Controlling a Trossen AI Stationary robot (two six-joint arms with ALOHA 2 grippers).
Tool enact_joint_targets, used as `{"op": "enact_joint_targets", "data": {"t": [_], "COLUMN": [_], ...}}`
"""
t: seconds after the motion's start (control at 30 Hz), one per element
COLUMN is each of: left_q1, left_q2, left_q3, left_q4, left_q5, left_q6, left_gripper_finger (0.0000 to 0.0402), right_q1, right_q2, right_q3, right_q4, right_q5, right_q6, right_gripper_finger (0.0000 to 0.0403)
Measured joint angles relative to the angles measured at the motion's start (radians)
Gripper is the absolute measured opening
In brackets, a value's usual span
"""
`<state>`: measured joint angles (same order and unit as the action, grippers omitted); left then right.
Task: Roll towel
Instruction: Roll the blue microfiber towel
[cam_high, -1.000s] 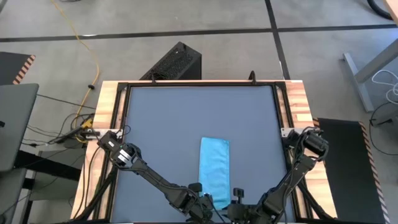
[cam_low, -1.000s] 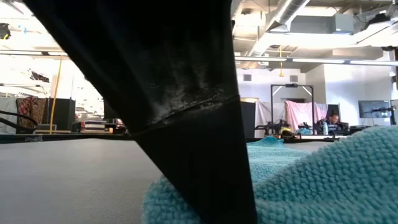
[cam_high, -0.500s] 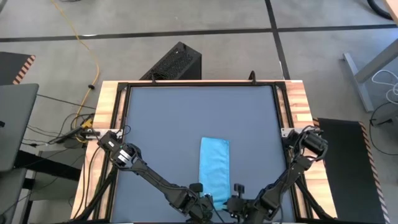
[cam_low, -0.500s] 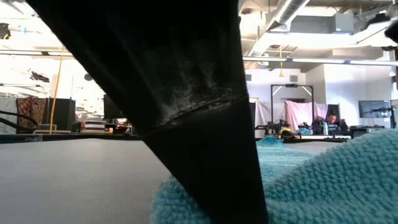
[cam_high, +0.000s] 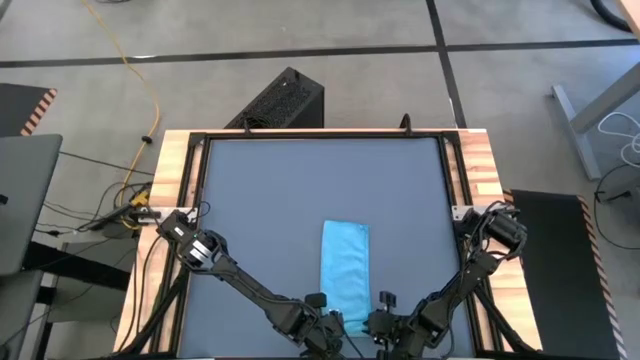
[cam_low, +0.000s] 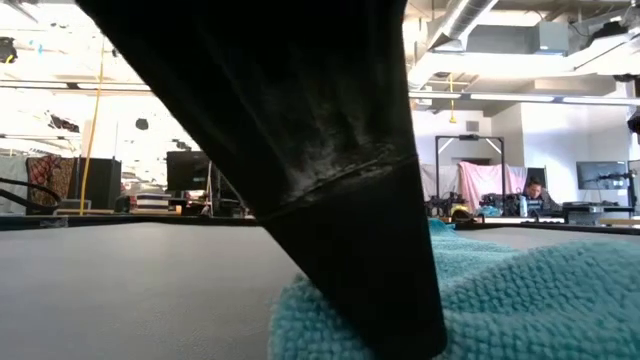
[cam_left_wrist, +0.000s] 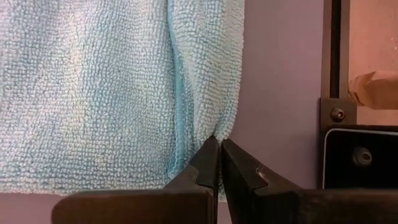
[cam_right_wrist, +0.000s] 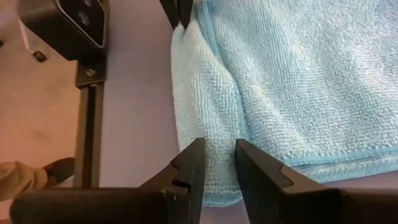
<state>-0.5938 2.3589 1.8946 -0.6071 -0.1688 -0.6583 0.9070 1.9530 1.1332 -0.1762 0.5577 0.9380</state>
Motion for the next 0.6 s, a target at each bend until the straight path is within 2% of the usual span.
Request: {"op": "enact_joint_targets", "data": {"t": [0.47,0.6], "left_q1": [0.01,0.01], "left_q2": [0.0,0.0], "left_q3": [0.0,0.0], "left_q4": [-0.001,0.0], "left_q5": [-0.004,-0.004], "left_q6": [-0.02,-0.024], "left_gripper_finger": [0.0,0.0], "right_q1": [0.021,0.029], "right_q2": [0.008,0.065], "right_q3": [0.0,0.0], "right_q4": [0.057,0.163], "right_q5": [0.0,-0.027], "right_q6": [0.054,0.075], "right_gripper_finger": [0.0116,0.0117]}}
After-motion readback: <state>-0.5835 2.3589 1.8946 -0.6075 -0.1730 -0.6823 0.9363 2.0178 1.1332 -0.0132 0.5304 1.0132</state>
